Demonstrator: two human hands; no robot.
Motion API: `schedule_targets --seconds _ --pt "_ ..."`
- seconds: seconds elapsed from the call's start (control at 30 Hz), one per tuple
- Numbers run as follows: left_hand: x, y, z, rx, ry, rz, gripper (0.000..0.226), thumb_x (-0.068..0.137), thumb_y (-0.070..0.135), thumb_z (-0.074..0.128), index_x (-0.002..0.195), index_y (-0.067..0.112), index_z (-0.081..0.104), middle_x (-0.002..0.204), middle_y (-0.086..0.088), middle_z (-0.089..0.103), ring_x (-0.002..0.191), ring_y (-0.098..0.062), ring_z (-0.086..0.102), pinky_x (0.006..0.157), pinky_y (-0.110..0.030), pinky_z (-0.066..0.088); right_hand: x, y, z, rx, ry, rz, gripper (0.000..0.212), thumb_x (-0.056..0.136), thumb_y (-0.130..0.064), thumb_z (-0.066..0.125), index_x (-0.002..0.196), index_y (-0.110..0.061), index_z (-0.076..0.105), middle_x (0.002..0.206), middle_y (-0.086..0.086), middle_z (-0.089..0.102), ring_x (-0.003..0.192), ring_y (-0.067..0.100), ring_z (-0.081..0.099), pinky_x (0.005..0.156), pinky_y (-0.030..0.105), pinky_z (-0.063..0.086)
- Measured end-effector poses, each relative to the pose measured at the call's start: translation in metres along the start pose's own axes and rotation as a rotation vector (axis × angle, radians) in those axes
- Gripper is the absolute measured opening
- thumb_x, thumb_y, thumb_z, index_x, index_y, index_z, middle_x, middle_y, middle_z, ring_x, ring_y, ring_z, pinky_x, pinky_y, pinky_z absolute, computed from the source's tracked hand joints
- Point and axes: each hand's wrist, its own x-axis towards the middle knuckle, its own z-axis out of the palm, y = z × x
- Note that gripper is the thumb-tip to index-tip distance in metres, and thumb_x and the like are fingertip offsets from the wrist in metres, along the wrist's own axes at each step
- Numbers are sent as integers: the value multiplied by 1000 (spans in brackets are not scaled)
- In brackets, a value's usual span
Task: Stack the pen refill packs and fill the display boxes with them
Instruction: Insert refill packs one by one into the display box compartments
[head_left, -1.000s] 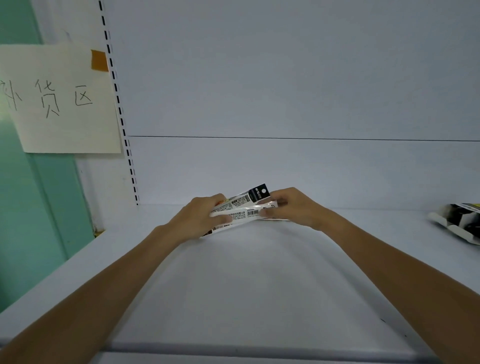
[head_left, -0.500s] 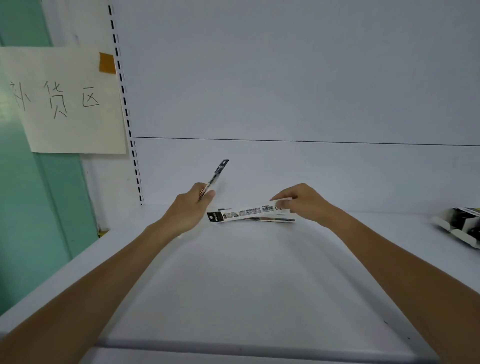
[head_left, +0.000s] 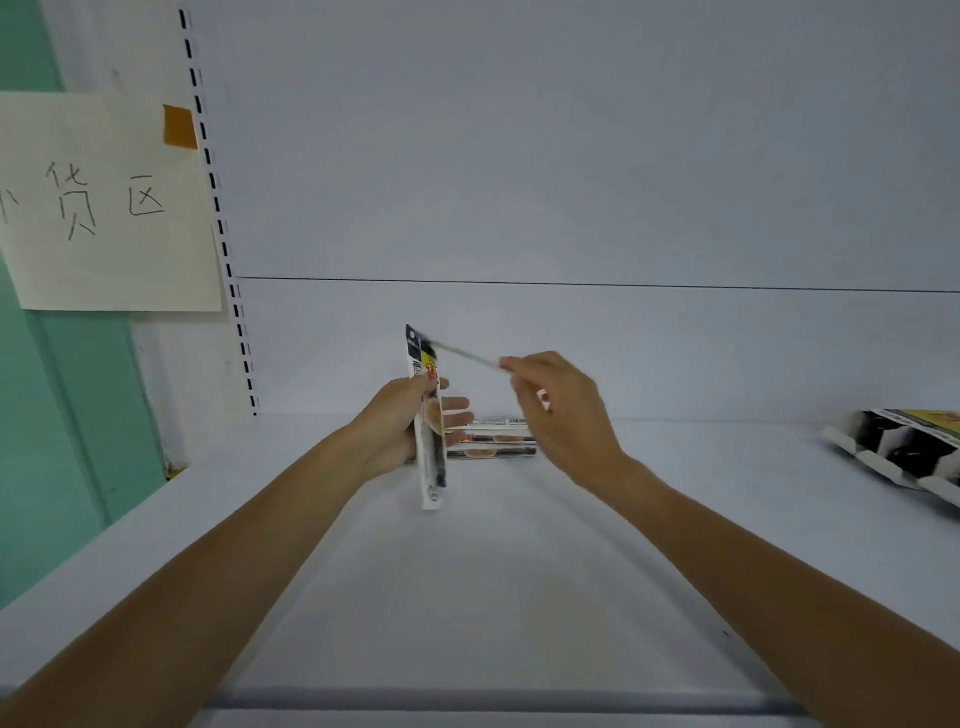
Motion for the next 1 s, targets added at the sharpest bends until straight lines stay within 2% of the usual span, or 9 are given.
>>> schedule_targets --seconds 0.17,0.27,0.4,0.5,0.6,0.7,0.83,0.9,1.0 --pt "3 -9 27 -376 -93 -25 14 93 14 46 81 10 43 78 -10 57 68 -21 64 70 -39 53 -26 -1 -9 -49 -351 -127 36 91 -24 54 127 -20 56 118 4 58 106 18 54 88 33 45" --pt "3 -17 48 -418 47 23 3 93 6 49 92 3 48 82 -9 58 70 -16 65 60 -31 56 -36 6 -28 2 -443 -36 41 87 -41 58 124 -22 56 126 -4 52 112 8 45 90 22 37" --pt "-7 -25 92 -402 67 135 12 96 8 42 106 2 43 88 -9 62 84 -19 62 79 -32 50 -39 16 -61 96 -541 252 64 75 -49 69 126 -21 41 114 -11 47 99 8 50 76 19 41" --pt "-16 -37 134 31 81 261 13 97 21 41 97 13 50 98 2 68 100 -16 59 85 -30 45 -48 29 -91 54 -594 262 44 83 -39 65 116 -19 43 90 -10 50 75 5 49 62 16 36" --pt "-25 -51 169 448 105 342 32 95 41 42 99 17 62 104 8 67 101 -11 58 93 -32 42 -59 51 -131 -103 -543 226 13 90 -22 48 92 -14 38 72 -4 45 62 15 42 54 26 32" --pt "-38 -61 206 594 5 269 45 91 53 41 100 16 65 103 3 69 93 -11 65 91 -33 48 -70 82 -178 -260 -482 235 5 91 -12 36 86 -11 35 71 0 43 65 23 42 53 31 27" --pt "-66 -75 259 744 -148 269 43 91 53 40 88 19 66 84 7 72 70 -10 69 71 -26 51 -85 122 -235 -480 -441 208 10 91 -12 34 91 -9 43 87 9 54 82 32 51 62 33 31" --pt "-75 -85 280 868 -91 512 23 90 40 52 85 22 66 79 12 70 64 -7 67 71 -29 51 -92 135 -260 -544 -460 186 14 90 -11 33 94 -8 46 94 11 58 82 32 52 62 33 32" --pt "-82 -93 308 1269 81 970 28 86 36 59 111 25 58 104 11 62 97 -10 56 87 -29 40 -101 145 -290 -536 -506 138 12 89 -10 35 91 -10 47 94 11 59 76 27 47 60 32 29"
